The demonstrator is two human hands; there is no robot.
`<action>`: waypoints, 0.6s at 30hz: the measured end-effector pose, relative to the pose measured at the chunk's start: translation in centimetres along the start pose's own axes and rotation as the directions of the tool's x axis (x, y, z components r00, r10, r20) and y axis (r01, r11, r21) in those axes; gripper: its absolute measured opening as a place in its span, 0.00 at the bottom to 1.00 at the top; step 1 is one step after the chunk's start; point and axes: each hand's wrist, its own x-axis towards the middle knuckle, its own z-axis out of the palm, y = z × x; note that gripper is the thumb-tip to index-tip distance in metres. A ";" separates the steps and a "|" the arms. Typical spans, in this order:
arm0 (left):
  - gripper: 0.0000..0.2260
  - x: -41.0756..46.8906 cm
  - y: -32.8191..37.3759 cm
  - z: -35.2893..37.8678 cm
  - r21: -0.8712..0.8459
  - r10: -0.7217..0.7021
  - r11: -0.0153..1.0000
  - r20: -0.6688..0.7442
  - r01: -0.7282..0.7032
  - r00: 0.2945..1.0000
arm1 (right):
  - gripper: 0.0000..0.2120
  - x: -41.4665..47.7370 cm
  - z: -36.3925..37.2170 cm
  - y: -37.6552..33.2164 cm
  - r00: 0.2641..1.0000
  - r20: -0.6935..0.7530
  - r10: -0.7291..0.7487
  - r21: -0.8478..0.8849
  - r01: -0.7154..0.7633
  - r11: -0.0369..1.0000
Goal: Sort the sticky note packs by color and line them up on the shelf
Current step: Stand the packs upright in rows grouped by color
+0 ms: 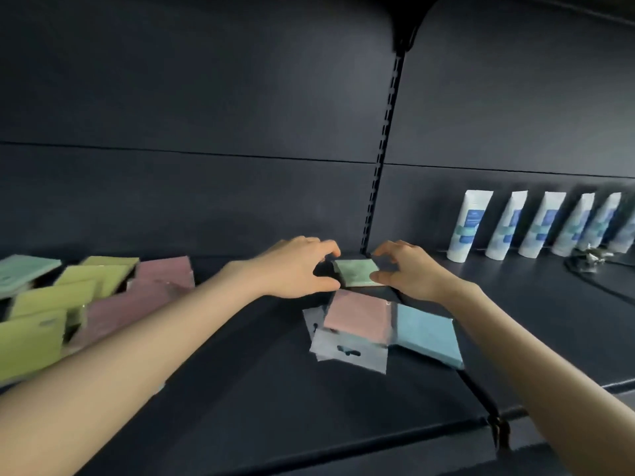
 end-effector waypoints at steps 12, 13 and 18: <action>0.39 0.8 1.9 5.3 -0.296 -0.367 0.872 0.136 0.391 0.920 | 0.27 4.6 2.6 3.4 0.982 0.132 -0.138 0.147 0.118 0.982; 0.42 0.9 1.8 5.6 -0.293 -0.374 0.867 0.149 0.402 0.915 | 0.28 4.8 2.8 3.5 0.981 0.145 -0.127 0.158 0.104 0.982; 0.36 1.0 0.9 6.8 -0.356 -0.376 0.847 0.124 0.395 0.918 | 0.33 5.5 4.0 4.2 0.971 0.213 -0.107 0.161 0.073 0.984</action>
